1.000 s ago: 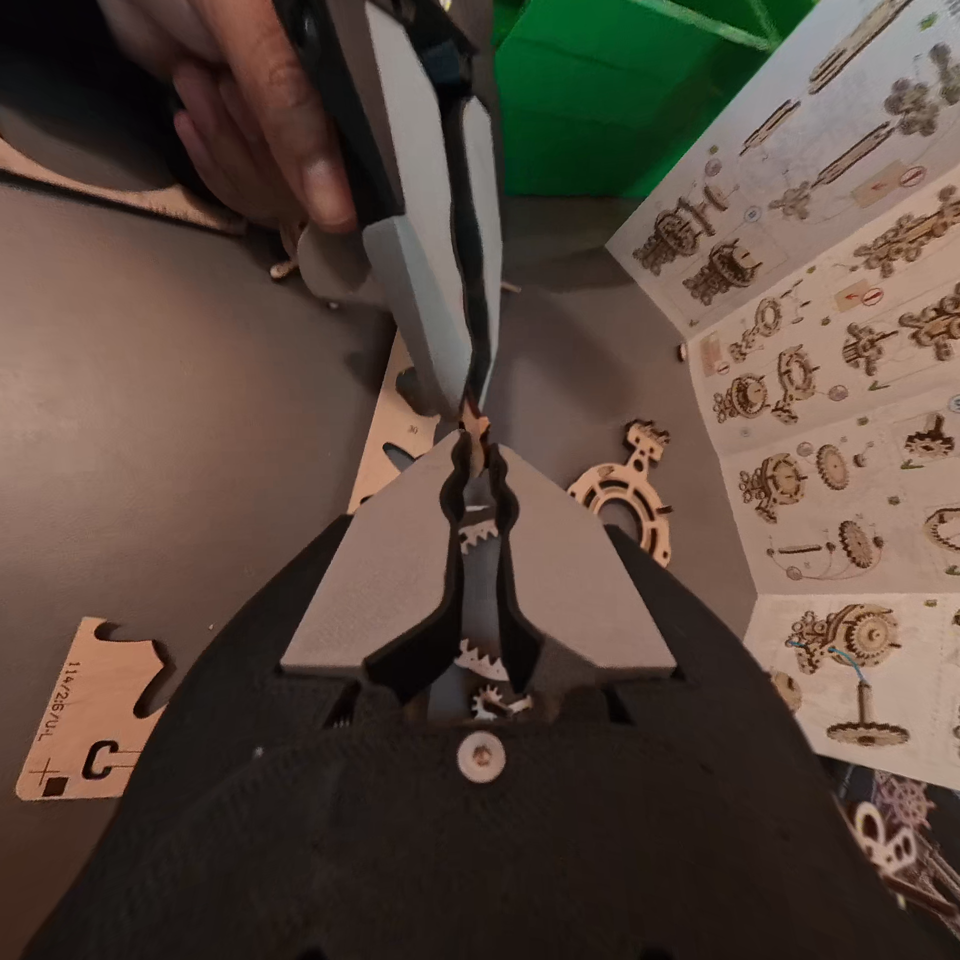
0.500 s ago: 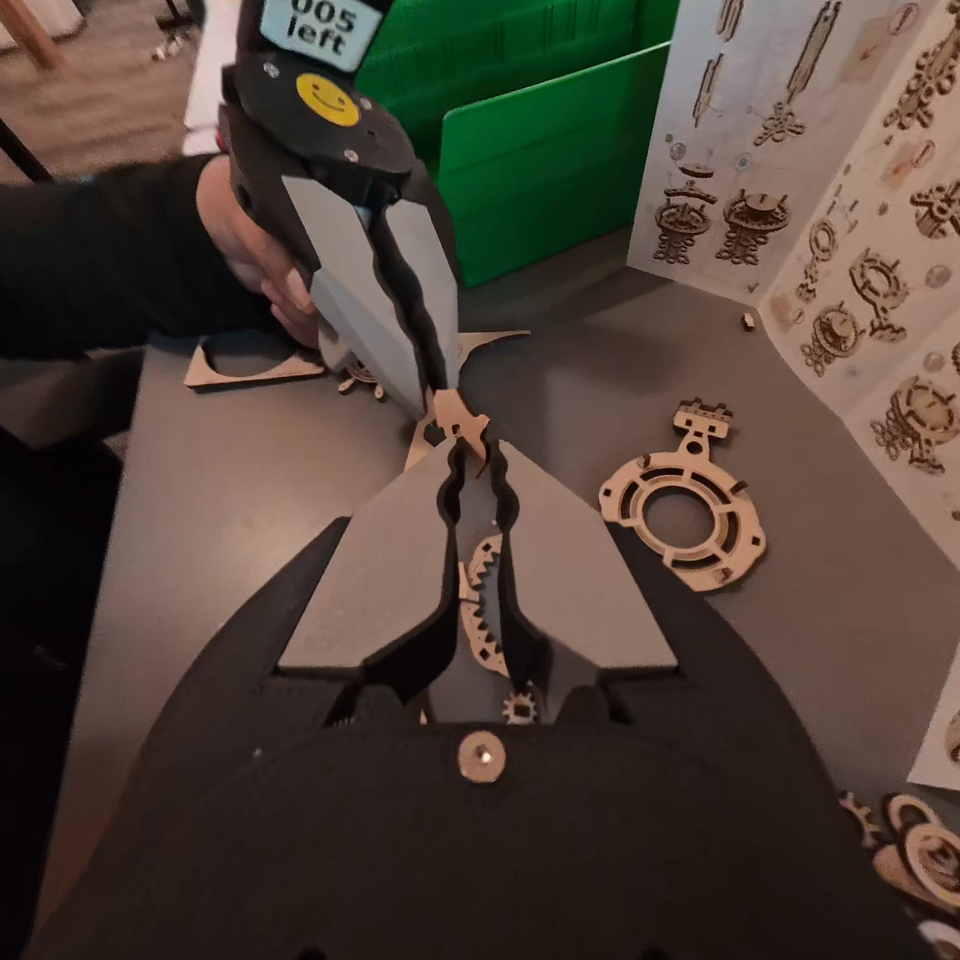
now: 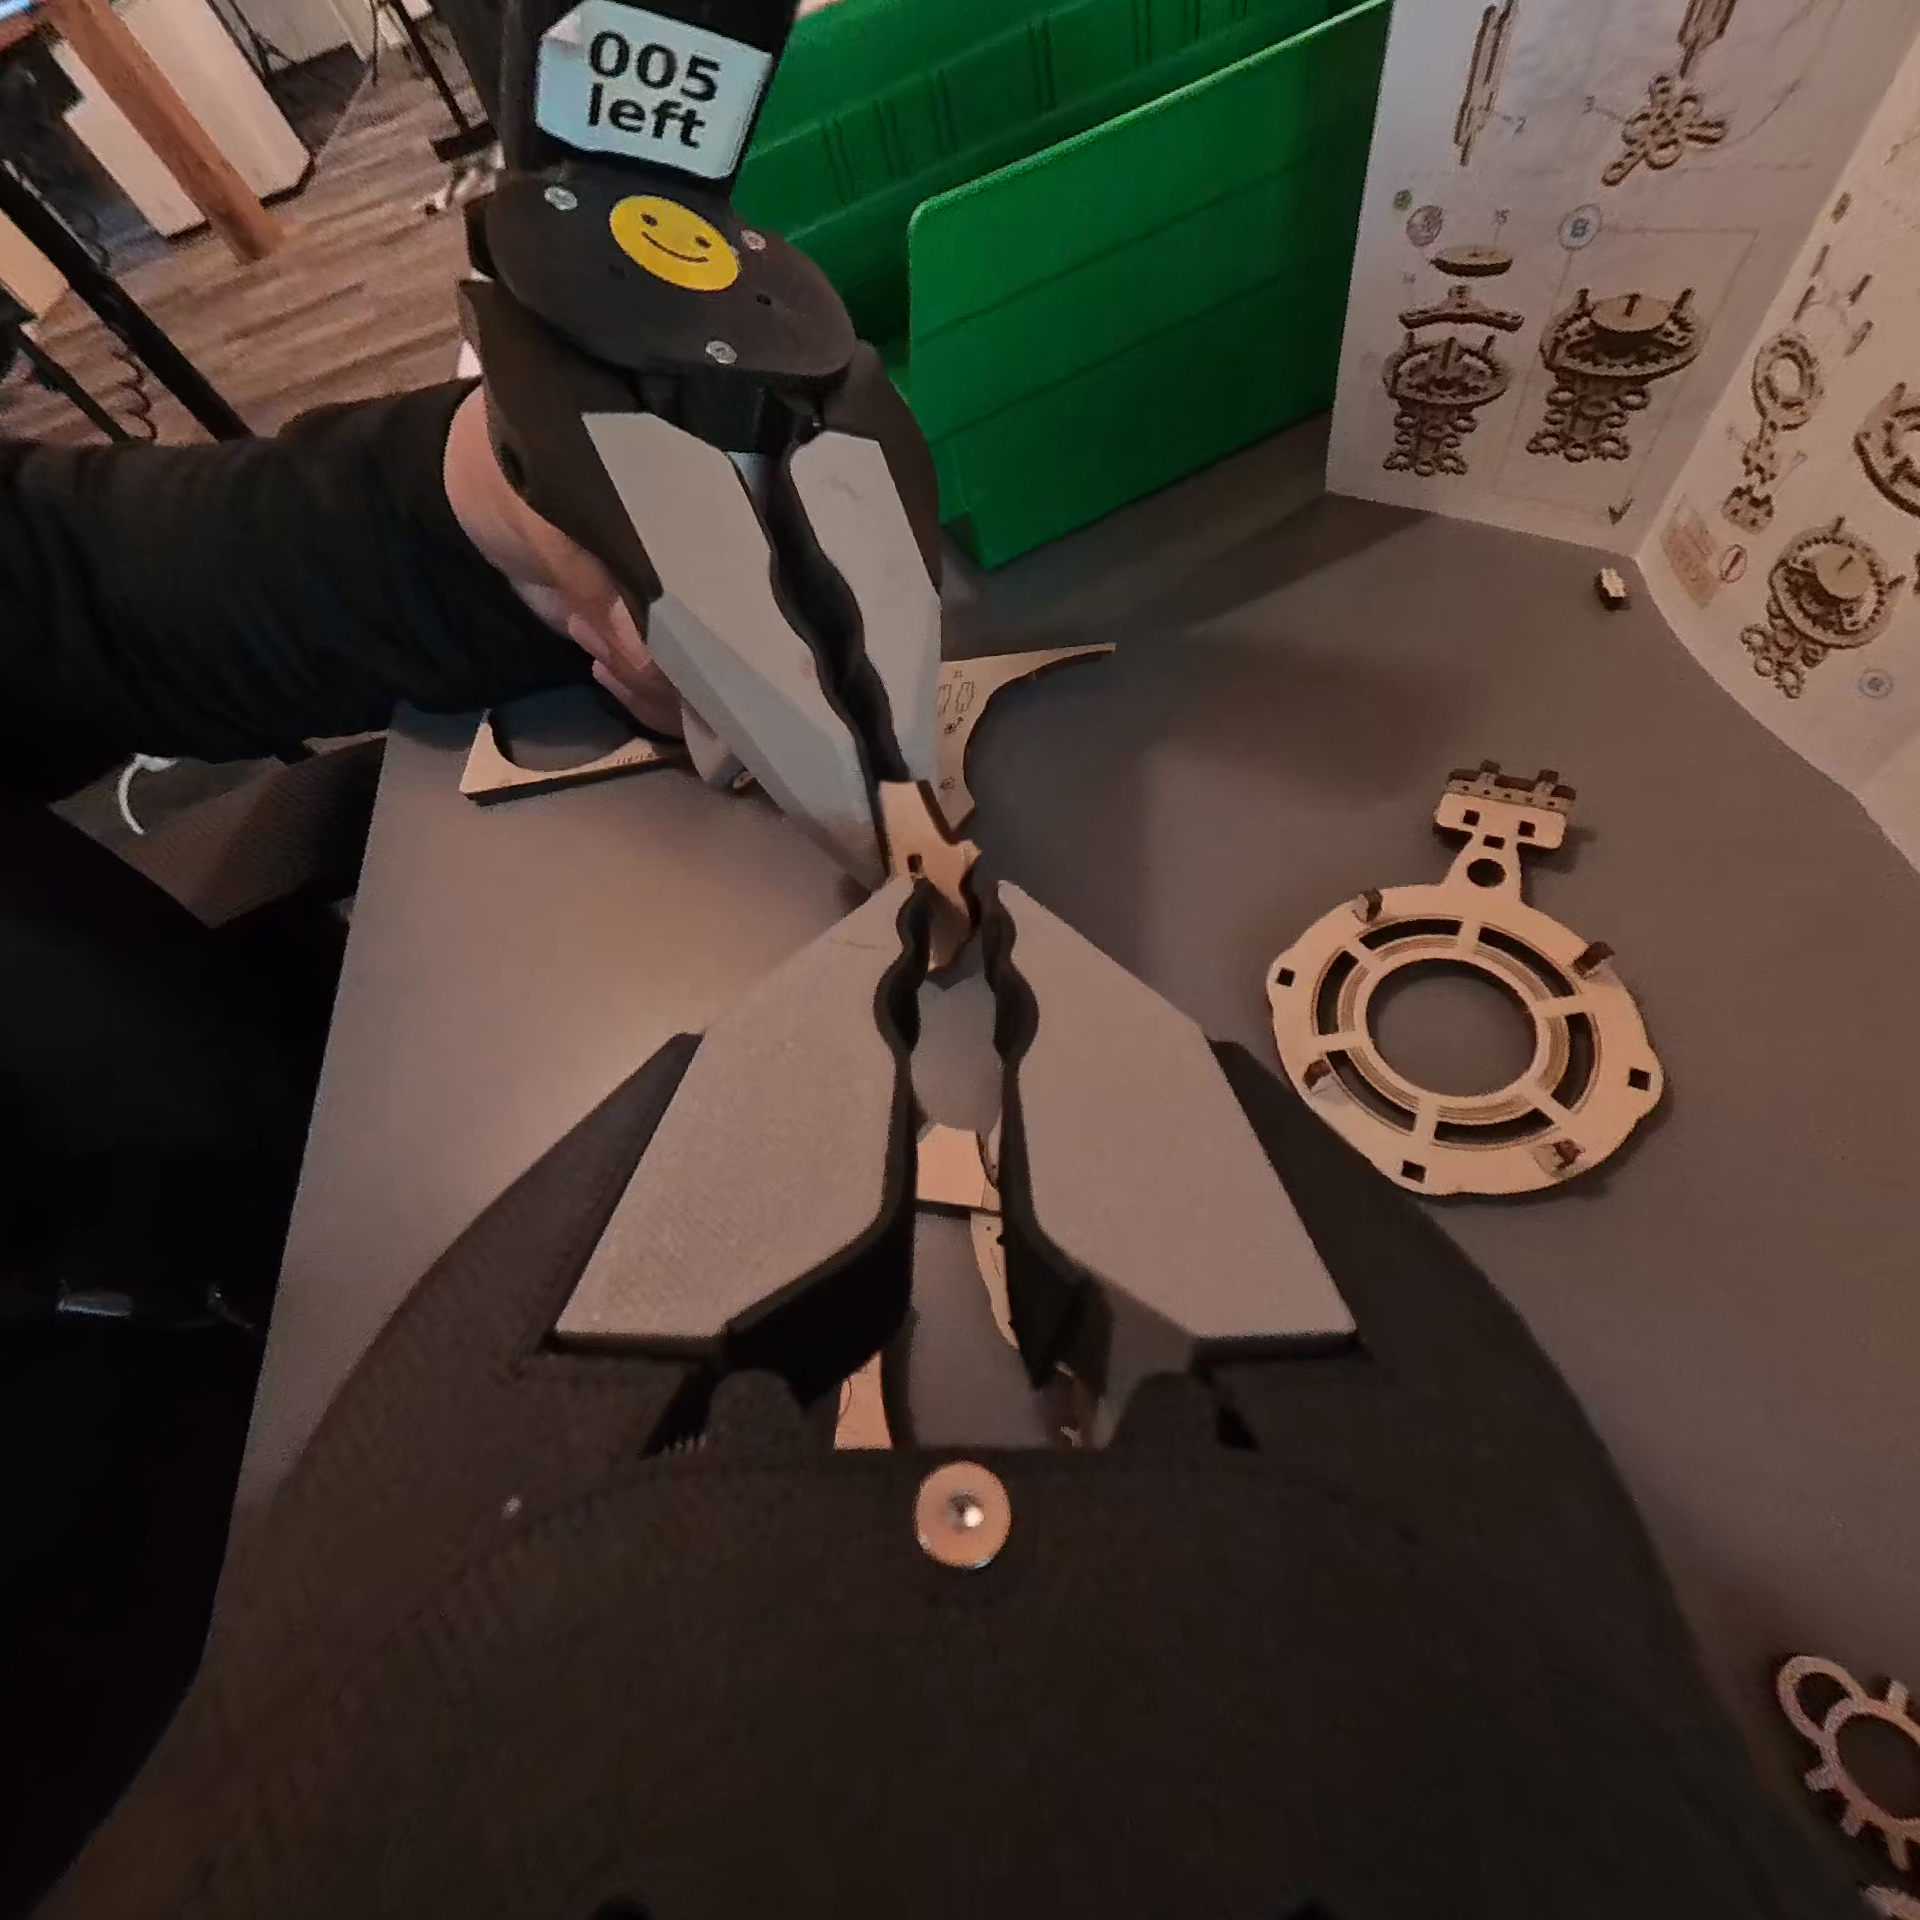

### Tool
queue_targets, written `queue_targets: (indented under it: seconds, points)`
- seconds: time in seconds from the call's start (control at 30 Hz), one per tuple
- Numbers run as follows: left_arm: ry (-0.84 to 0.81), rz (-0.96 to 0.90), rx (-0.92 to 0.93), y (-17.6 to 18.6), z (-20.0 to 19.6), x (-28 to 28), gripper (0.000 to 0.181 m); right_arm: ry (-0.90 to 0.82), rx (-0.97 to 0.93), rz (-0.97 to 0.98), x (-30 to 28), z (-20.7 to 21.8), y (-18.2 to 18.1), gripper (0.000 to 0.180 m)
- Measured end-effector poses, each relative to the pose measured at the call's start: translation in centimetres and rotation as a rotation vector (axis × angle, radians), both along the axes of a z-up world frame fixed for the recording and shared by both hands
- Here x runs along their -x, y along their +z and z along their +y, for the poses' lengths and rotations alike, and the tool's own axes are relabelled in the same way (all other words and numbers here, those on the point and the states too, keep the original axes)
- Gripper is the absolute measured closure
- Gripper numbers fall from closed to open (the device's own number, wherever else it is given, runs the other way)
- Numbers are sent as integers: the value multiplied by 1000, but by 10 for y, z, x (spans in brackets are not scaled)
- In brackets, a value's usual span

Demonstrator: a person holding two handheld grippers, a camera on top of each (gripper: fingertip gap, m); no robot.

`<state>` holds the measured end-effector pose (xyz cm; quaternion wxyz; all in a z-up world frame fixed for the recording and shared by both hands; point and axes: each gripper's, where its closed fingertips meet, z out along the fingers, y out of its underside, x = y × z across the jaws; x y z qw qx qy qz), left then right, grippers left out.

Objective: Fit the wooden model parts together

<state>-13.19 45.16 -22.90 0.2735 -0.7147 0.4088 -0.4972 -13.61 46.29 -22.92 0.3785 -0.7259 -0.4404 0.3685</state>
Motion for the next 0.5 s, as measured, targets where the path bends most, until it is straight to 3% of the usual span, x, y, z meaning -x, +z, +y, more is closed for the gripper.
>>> queue_targets:
  seconds: [0.2, 0.4, 0.5]
  points:
    - [-18, 12, 15, -3, -3, 0, 181, 31, -48, -46, 1, -4, -3, 175]
    - [-20, 6, -1, -1, -3, -1, 175, 41, 17, -34, -1, -4, -6, 175]
    - [7, 13, -43, 0, 2, 0, 181, 32, 34, -20, 0, -3, -6, 175]
